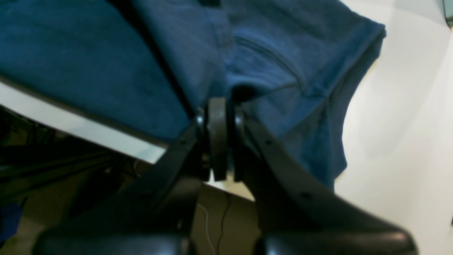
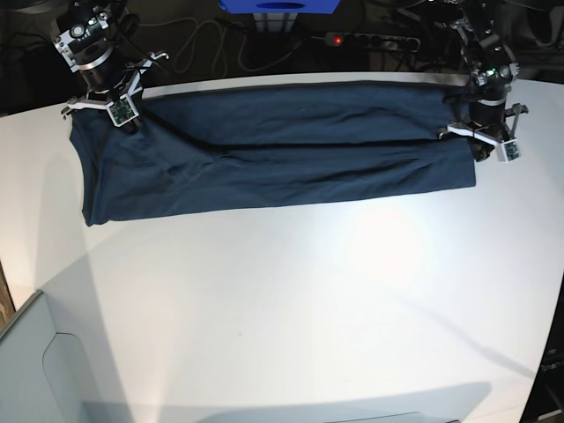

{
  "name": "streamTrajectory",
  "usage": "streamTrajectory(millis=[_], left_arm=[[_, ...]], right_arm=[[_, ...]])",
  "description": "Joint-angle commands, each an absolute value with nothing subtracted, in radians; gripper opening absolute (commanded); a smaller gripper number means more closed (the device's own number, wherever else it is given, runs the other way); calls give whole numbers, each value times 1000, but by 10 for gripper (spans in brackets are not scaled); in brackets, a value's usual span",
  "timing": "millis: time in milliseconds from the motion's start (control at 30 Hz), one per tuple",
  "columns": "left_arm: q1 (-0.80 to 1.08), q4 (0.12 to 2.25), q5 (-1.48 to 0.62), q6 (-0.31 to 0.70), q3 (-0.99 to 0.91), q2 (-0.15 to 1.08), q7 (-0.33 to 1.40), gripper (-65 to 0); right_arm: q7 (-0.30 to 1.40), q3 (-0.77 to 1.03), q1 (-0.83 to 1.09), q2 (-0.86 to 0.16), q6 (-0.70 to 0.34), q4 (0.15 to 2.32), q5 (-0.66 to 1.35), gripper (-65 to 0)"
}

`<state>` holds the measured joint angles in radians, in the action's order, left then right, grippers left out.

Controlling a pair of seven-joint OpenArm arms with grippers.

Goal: Fold the T-shirt properly
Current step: 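Pull the grasped strip end with the right gripper toward the arms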

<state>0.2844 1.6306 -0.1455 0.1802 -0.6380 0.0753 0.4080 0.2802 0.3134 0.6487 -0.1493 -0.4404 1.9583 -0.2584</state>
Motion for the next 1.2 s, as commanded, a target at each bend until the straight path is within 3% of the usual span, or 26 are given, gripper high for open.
streamTrajectory(millis=[0,100,300,400,533,733,1167], left_arm=[[278,1639,-151,180,-641,87,384,-650],[278,1638,-151,180,-641,87,384,-650],[278,1639,-151,180,-641,87,384,-650],[280,1641,-151,180,-642,87,384,-650],[280,1641,-151,180,-641,87,384,-650],[280,1643,-151,180,-642,87,384,-650],[280,1641,-151,180,-644,87,384,-650]], right_arm=[[260,318,653,-157,-450,1968,-251,-648],[262,318,653,-159,-450,1962,-251,-603],[251,364,684,-153,-450,1982,-249,-304],[237,406,688,-130,-450,1998,-248,-227],[232,472,677,-88,-452,1998,-248,-222],[237,483,647,-38,-555,1992,-249,-222],[239,481,559,-59,-576,1819,-249,-222]])
